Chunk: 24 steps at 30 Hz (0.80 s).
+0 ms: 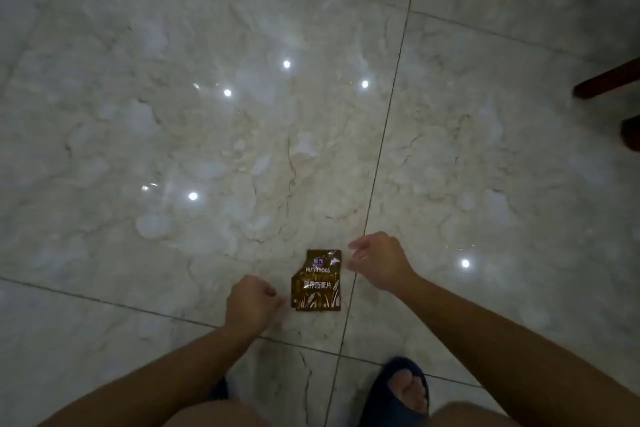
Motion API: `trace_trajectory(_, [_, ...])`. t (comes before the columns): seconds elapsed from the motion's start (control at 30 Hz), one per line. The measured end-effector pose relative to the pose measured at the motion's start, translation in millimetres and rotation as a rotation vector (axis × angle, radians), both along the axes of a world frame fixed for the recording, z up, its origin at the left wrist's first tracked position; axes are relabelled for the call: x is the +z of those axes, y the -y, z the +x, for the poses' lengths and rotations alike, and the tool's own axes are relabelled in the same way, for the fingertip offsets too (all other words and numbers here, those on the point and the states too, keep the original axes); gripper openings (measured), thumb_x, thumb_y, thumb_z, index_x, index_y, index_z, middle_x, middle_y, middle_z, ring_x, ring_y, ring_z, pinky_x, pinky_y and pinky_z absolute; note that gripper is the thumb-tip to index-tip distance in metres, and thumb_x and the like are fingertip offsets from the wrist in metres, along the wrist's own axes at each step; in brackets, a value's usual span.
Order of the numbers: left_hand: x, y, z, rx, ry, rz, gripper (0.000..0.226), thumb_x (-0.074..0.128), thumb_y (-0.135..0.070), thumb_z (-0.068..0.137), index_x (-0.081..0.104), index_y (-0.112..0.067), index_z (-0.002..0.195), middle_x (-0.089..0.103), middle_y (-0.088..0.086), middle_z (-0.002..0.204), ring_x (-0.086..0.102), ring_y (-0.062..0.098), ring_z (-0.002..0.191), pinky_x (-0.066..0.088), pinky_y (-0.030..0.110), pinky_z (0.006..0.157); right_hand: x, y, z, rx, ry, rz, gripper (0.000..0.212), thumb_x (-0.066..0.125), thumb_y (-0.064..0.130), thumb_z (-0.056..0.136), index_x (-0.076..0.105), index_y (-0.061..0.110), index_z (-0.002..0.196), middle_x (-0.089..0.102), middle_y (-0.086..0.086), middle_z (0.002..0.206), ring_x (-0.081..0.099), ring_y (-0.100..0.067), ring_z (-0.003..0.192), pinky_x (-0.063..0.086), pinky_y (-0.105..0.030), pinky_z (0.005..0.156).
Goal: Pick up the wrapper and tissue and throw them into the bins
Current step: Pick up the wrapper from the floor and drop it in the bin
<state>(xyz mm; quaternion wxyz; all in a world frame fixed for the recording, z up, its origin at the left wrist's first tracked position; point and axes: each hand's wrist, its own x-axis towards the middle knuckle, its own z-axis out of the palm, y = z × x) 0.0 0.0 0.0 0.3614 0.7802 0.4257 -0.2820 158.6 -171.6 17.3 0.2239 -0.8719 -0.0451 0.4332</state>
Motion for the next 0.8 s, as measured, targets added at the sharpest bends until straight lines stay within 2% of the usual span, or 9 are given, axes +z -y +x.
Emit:
trace_trajectory(0.07, [-9,2,-2,0.024,0.001,-0.001,0.010,0.074,-0.018,0.078,0.079,-0.013,0.070,0.073,0.002,0.062,0.068,0.013,0.057,0.062,0.034,0.063,-13,-3,-5,-0.066,0.002,-0.002,0.037,0.082,0.023,0.074,0.071,0.009,0.107,0.074,-0.007,0.100,0.068,-0.016,0.087,0.057,-0.031,0.084])
trace_trajectory(0.17, [-15,12,-1,0.022,0.014,-0.029,0.007,0.076,-0.021,0.076,0.078,-0.016,0.071,0.073,-0.001,0.065,0.068,0.010,0.060,0.061,0.031,0.066,-24,-9,-11,-0.158,0.030,-0.004,0.023,0.084,0.028,0.071,0.076,0.012,0.086,0.075,-0.005,0.084,0.070,-0.016,0.076,0.060,-0.034,0.075])
trace_trajectory(0.27, [-17,18,1,0.020,0.014,-0.026,0.010,0.078,-0.025,0.075,0.075,-0.018,0.069,0.072,-0.001,0.065,0.067,0.009,0.061,0.058,0.029,0.065,-30,-16,-11,-0.181,0.007,-0.014,0.026,0.082,0.029,0.073,0.074,0.012,0.090,0.072,-0.003,0.083,0.068,-0.015,0.076,0.057,-0.031,0.071])
trace_trajectory(0.37, [-21,17,5,0.016,0.000,-0.014,0.012,0.079,-0.026,0.074,0.073,-0.020,0.065,0.071,-0.002,0.063,0.067,0.009,0.060,0.056,0.028,0.063,-34,-23,-17,-0.160,-0.029,0.020,0.019,0.077,0.022,0.079,0.073,0.010,0.093,0.068,0.000,0.078,0.065,-0.014,0.073,0.057,-0.030,0.071])
trace_trajectory(0.5, [-15,6,9,0.054,0.003,-0.074,0.006,0.080,-0.025,0.072,0.078,-0.020,0.073,0.071,-0.007,0.063,0.066,0.006,0.061,0.049,0.020,0.056,-26,-27,-9,-0.206,-0.077,0.085,0.005,0.076,0.015,0.080,0.071,0.016,0.081,0.071,-0.006,0.077,0.070,-0.020,0.072,0.062,-0.037,0.074])
trace_trajectory(0.6, [12,-10,20,0.227,0.093,-0.176,0.019,0.079,-0.018,0.074,0.078,-0.017,0.094,0.076,-0.001,0.083,0.071,0.012,0.074,0.060,0.030,0.070,5,-28,6,-0.299,-0.134,0.162,0.010,0.075,0.012,0.081,0.069,0.018,0.078,0.069,-0.005,0.076,0.067,-0.016,0.070,0.059,-0.029,0.066])
trace_trajectory(0.63, [29,-15,25,0.292,0.121,-0.216,0.022,0.078,-0.015,0.076,0.076,-0.015,0.098,0.077,0.002,0.088,0.073,0.016,0.076,0.060,0.032,0.071,21,-29,12,-0.325,-0.138,0.177,0.007,0.074,0.011,0.082,0.070,0.017,0.080,0.070,-0.005,0.077,0.067,-0.015,0.070,0.055,-0.025,0.063])
trace_trajectory(0.73, [91,-29,44,0.355,0.169,-0.306,0.014,0.076,-0.010,0.078,0.076,-0.011,0.092,0.078,0.007,0.083,0.074,0.020,0.074,0.060,0.030,0.061,84,-34,29,-0.421,-0.151,0.231,0.006,0.072,0.010,0.083,0.071,0.008,0.089,0.069,-0.005,0.075,0.063,-0.012,0.063,0.051,-0.021,0.058])
trace_trajectory(0.8, [142,-34,56,0.326,0.191,-0.316,0.007,0.075,-0.009,0.079,0.076,-0.009,0.087,0.077,0.007,0.079,0.074,0.020,0.072,0.060,0.028,0.059,135,-36,39,-0.483,-0.163,0.261,0.008,0.073,0.009,0.083,0.071,0.007,0.091,0.069,-0.005,0.074,0.063,-0.014,0.066,0.054,-0.024,0.063])
